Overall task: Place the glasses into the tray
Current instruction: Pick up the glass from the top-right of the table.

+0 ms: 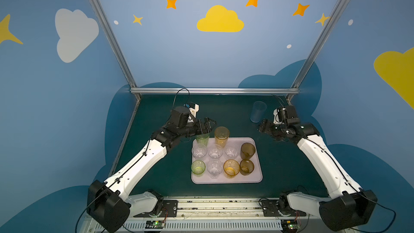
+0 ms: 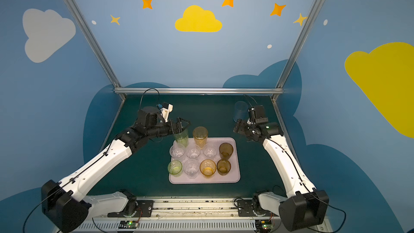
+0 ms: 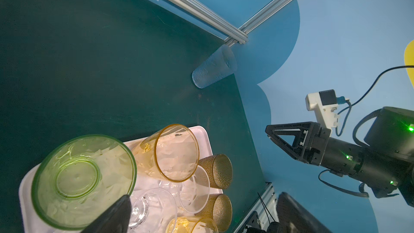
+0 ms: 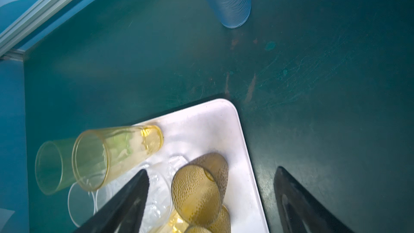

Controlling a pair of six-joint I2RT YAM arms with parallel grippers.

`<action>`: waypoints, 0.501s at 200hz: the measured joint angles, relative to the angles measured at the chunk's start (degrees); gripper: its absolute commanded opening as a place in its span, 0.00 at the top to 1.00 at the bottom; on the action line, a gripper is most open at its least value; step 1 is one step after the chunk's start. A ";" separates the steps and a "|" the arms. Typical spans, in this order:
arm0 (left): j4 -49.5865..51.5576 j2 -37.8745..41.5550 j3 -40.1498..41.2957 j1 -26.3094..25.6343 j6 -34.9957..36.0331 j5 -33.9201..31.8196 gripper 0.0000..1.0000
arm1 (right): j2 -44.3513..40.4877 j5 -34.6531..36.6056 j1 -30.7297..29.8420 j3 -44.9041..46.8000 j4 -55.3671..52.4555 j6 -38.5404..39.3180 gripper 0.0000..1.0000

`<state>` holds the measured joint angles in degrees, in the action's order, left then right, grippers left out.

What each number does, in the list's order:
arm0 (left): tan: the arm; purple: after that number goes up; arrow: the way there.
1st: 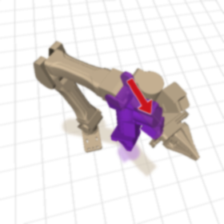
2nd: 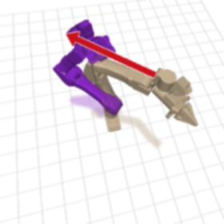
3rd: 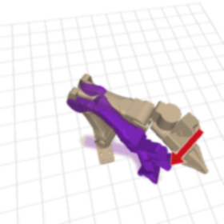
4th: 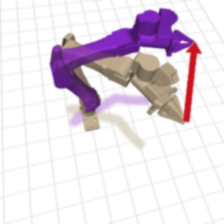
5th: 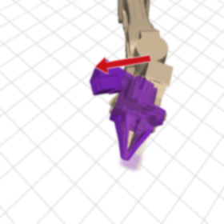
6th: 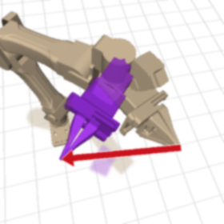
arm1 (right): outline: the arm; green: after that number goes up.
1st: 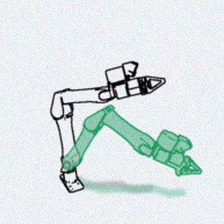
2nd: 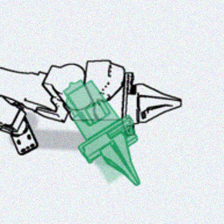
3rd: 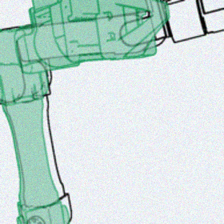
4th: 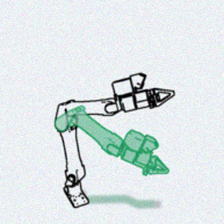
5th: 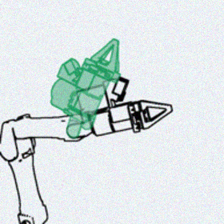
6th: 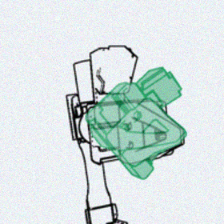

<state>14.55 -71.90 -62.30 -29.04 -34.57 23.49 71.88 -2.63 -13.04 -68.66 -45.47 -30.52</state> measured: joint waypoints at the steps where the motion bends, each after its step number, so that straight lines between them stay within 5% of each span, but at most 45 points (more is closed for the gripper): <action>1: -0.09 -0.13 -0.04 0.00 -0.04 -0.04 0.00 | 0.13 -0.11 0.11 -0.09 0.04 0.02 0.14; 100: -7.28 -6.54 -5.20 -0.35 -1.03 -0.61 0.00 | 20.68 -6.51 8.35 -19.04 3.54 0.33 0.18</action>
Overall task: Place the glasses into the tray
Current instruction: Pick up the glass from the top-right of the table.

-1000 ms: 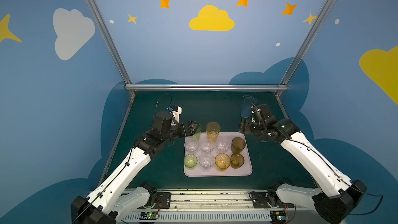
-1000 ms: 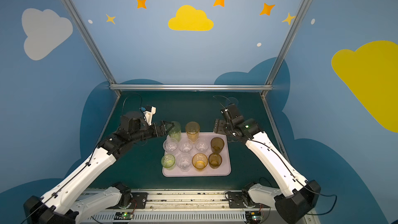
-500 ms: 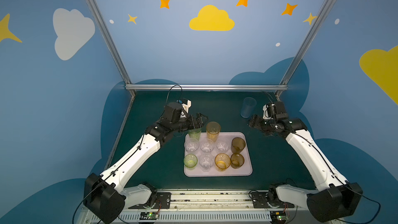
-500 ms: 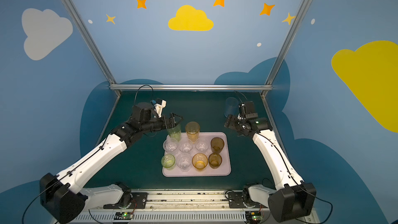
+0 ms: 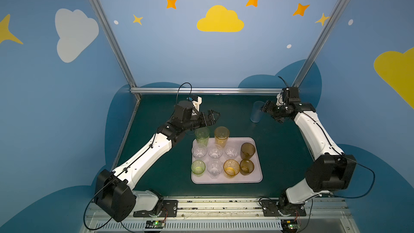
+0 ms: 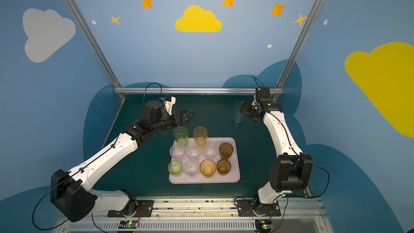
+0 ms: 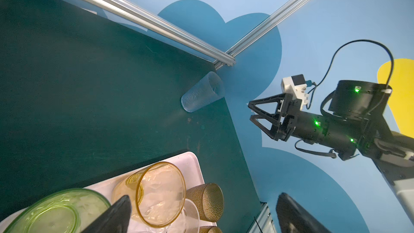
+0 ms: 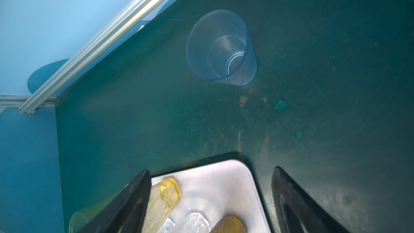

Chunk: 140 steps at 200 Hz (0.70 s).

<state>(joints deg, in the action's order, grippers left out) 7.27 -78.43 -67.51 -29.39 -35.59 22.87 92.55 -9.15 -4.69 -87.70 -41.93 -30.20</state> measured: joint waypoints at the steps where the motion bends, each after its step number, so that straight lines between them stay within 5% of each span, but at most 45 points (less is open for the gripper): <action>1: -0.02 -0.13 -0.09 0.00 0.00 0.02 0.00 | 0.33 0.00 0.07 -0.28 0.00 0.02 0.18; 64: -1.62 -6.78 -4.50 0.00 -0.04 3.17 0.00 | 10.86 4.15 0.92 -10.91 -1.79 -0.09 0.28; 116: -2.71 -8.92 -5.81 0.00 -0.44 4.72 0.00 | 17.05 5.73 2.82 -16.04 -3.13 0.66 0.60; 140: -2.84 -8.92 -5.81 -0.02 -0.46 4.90 0.00 | 19.43 5.62 3.17 -17.53 -3.54 0.57 0.64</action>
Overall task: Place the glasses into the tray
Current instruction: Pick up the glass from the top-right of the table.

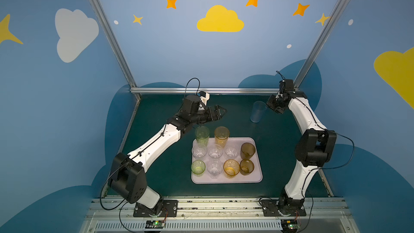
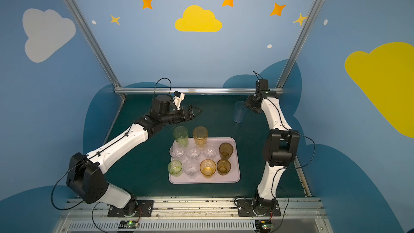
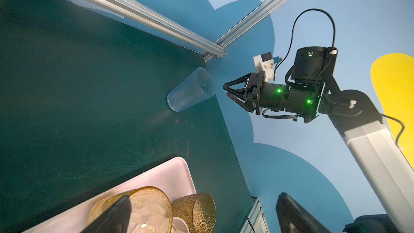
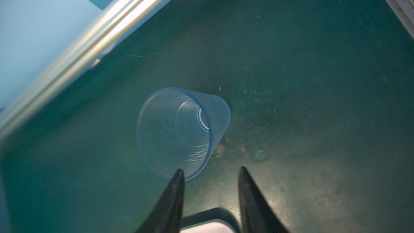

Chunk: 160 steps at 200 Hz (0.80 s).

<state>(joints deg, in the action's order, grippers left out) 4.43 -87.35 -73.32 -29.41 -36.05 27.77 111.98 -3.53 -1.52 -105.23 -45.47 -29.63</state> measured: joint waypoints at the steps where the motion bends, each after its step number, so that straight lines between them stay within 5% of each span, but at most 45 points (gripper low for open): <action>1: 0.00 0.00 0.00 0.00 0.00 0.00 0.00 | 0.15 0.00 0.02 -0.09 -0.02 -0.04 0.64; 106: -0.02 0.00 0.00 0.00 0.00 0.00 0.00 | 5.33 -1.90 0.11 -3.56 -1.25 0.63 0.73; 160: -0.02 0.00 0.02 0.02 0.00 -0.02 0.00 | 7.56 -1.77 0.09 -4.61 -2.03 1.55 0.87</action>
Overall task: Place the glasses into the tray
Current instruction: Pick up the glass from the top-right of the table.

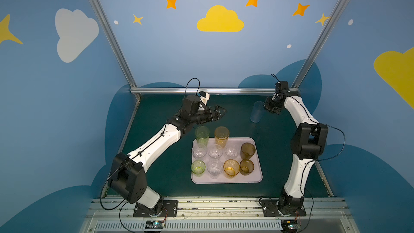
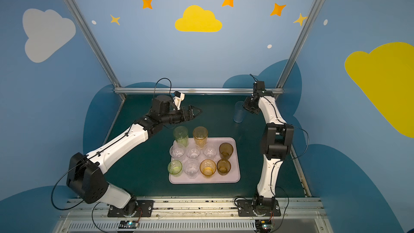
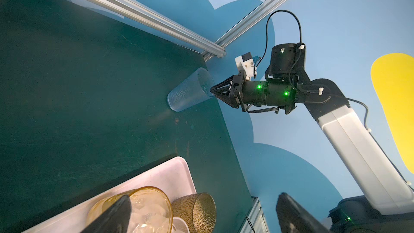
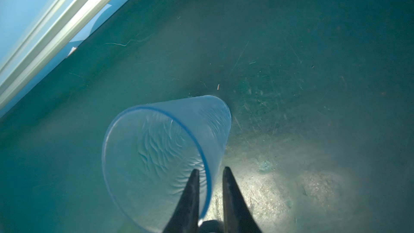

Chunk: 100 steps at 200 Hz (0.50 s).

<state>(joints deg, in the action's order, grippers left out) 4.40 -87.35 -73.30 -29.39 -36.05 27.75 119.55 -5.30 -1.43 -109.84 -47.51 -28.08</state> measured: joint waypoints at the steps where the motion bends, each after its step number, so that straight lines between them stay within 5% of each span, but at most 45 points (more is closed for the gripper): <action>1: 0.00 0.00 0.00 0.00 0.00 0.02 0.00 | 0.04 0.04 0.00 -0.04 -0.09 0.09 0.88; 100: 0.00 0.00 0.00 -0.04 0.04 -0.02 0.00 | 0.92 2.19 -0.63 -1.49 -2.12 1.16 1.00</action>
<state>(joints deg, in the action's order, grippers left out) 4.40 -87.35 -73.30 -29.43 -36.01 27.73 120.46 -3.11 -2.07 -111.33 -49.63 -26.92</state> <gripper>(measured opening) 0.996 0.048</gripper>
